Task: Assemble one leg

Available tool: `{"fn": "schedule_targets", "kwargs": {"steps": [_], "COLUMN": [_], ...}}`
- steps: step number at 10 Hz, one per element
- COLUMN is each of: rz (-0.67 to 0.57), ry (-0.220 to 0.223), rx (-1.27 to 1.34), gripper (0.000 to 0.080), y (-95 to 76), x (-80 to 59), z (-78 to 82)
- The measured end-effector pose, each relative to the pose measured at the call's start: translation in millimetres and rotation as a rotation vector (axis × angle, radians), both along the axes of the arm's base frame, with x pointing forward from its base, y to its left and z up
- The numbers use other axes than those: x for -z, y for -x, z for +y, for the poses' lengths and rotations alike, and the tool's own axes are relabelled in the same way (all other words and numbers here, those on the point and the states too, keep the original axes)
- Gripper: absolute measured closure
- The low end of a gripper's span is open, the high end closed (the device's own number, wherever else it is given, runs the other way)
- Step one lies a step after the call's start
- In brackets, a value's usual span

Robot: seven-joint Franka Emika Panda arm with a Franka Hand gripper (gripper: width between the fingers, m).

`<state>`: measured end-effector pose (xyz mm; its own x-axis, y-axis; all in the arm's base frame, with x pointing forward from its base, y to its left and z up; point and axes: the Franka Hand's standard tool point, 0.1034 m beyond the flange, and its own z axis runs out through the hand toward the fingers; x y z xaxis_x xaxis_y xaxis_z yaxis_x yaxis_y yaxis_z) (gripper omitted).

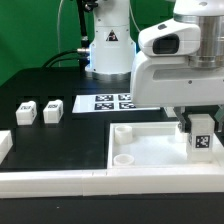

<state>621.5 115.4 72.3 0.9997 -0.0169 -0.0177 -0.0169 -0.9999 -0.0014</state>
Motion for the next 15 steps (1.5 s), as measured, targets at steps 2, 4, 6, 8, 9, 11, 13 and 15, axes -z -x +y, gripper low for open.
{"fn": "schedule_targets", "kwargs": {"steps": [2,4,6,8,9,11,13,15], "rz": [0.001,-0.006,-0.001,0.011,0.015,0.030,0.039,0.038], "ry": [-0.004,-0.035,-0.039,-0.041,-0.039,-0.035,-0.036,-0.036], "rx": [0.102,0.413,0.715,0.976,1.056,1.320,1.461,1.428], "gripper": [0.0509,0.0509,0.0509,0.0509,0.0509,0.0508,0.0508,0.0384], "y": [0.2,-0.2,1.0,1.4,1.8,1.6,1.1,1.5], "x": [0.1,0.7,1.0,0.9,1.2,1.6,1.4,1.9], "z": [1.0,-1.5,1.0,3.5,3.9,4.7,4.5,4.8]}}
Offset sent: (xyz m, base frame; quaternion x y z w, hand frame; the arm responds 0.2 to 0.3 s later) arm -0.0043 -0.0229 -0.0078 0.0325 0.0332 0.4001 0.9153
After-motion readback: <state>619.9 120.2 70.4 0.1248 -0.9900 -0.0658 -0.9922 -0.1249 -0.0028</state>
